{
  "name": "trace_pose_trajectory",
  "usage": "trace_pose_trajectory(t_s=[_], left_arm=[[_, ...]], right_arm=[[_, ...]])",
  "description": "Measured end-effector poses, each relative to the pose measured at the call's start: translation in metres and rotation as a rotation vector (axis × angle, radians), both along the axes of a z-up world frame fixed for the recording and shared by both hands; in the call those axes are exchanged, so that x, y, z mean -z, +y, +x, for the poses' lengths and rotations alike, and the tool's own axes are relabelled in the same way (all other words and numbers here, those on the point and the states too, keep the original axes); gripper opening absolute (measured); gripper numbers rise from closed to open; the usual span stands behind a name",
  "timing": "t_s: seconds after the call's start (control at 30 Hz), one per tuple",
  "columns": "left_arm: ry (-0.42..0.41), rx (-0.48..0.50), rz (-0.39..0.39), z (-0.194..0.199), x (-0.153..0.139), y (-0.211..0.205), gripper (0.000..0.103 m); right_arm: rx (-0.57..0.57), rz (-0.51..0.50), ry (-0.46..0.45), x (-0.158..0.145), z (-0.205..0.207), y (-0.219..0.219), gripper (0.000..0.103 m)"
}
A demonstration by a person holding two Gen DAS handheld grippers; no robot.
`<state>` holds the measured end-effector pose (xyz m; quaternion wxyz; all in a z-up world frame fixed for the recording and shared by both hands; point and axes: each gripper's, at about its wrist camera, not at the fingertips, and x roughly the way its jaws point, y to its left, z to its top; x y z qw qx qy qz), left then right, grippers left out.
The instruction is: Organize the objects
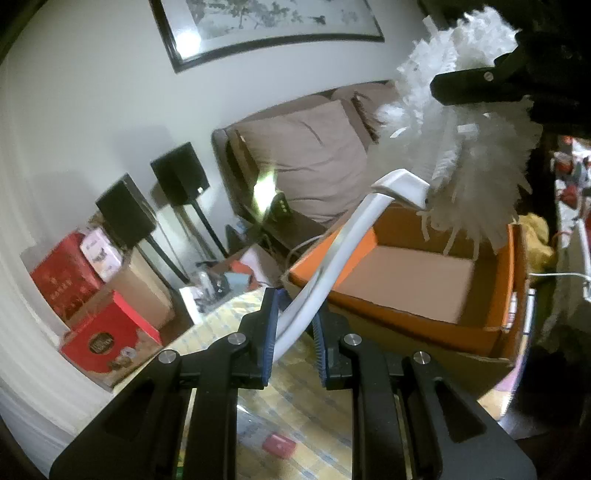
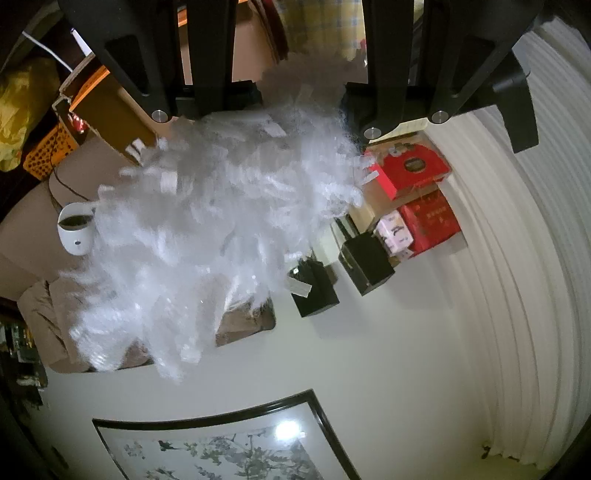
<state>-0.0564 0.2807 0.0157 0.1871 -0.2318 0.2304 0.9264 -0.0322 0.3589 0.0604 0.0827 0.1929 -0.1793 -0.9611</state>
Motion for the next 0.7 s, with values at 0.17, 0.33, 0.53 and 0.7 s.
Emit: trace_pose_trajectory(t_s=[0.17, 0.33, 0.53, 0.7], left_arm=[[0.011, -0.02, -0.014, -0.005, 0.001, 0.0, 0.017], [0.018, -0.029, -0.019, -0.008, 0.0, -0.002, 0.018], [0.032, -0.034, -0.033, -0.014, -0.004, 0.001, 0.019], [0.052, -0.028, -0.051, -0.018, -0.005, 0.009, 0.019]], right_arm=[[-0.01, 0.006, -0.01, 0.001, -0.004, -0.001, 0.03], [-0.019, 0.005, -0.017, 0.003, -0.003, 0.003, 0.03], [-0.018, 0.0, -0.018, 0.004, -0.003, 0.007, 0.03], [-0.006, -0.01, -0.019, 0.006, -0.002, 0.014, 0.03]])
